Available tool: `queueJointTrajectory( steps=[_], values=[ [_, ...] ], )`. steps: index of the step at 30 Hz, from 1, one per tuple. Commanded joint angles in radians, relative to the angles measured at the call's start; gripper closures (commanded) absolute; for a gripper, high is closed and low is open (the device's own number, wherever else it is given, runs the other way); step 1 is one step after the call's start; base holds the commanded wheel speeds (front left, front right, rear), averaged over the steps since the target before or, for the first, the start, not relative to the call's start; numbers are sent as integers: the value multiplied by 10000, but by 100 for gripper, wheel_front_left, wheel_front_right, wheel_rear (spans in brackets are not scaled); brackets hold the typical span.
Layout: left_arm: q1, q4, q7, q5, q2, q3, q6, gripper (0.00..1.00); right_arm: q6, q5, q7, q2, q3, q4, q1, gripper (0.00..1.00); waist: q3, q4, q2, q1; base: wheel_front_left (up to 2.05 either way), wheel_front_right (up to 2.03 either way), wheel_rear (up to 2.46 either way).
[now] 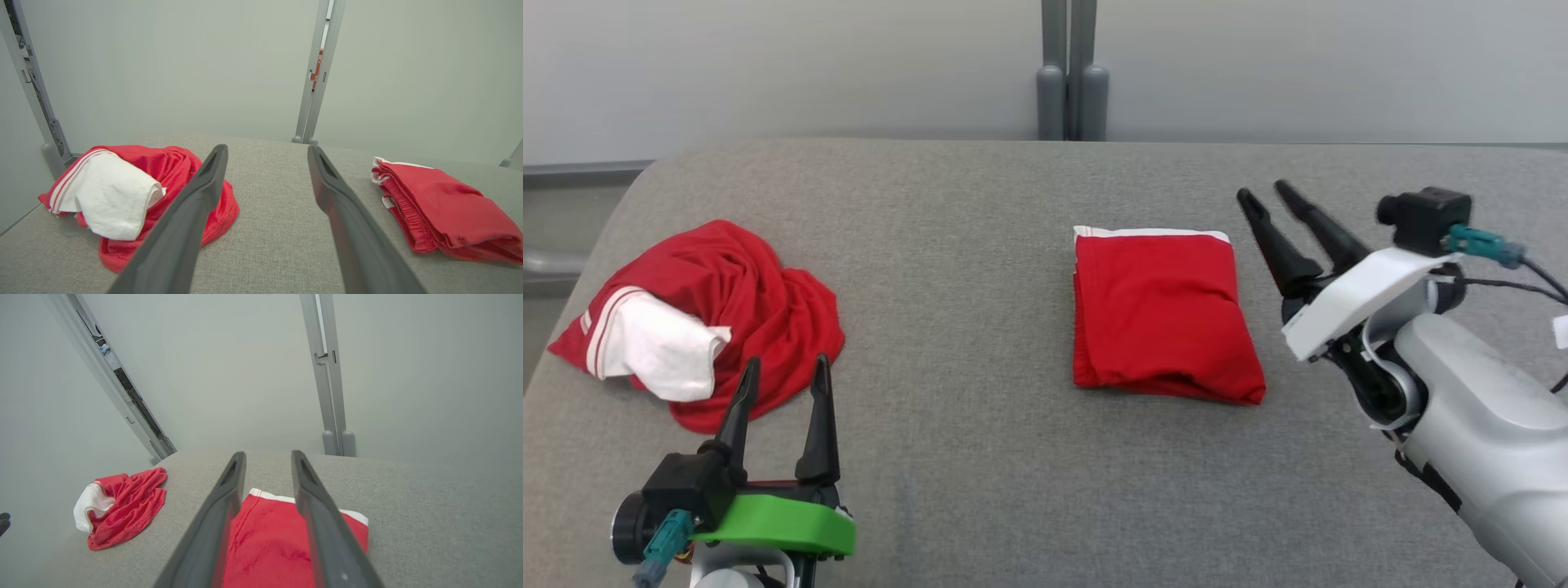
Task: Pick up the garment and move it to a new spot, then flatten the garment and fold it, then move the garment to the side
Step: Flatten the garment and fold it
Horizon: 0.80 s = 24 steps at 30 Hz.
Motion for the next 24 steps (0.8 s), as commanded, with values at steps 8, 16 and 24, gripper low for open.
queueJointTrajectory(
  steps=[8, 16, 24],
  values=[
    [317, -180, -17, -27, 235, 372, 155, 0, -2, -2666, -26, 174, -3001, -906, 1985, 0, -445, -1110, 0, 0, 0, 0, 0],
    [388, 65, -17, 392, 187, 588, 163, 0, -2, -4222, -29, 860, -4714, -1145, 3334, 0, -364, -1311, 0, 0, 0, 0, 0],
    [210, 266, -17, 816, -1, 689, 38, 0, -2, -4902, -28, 1375, -5219, -1295, 3984, 0, -295, -1331, 0, 0, 0, 0, 0]
  ],
)
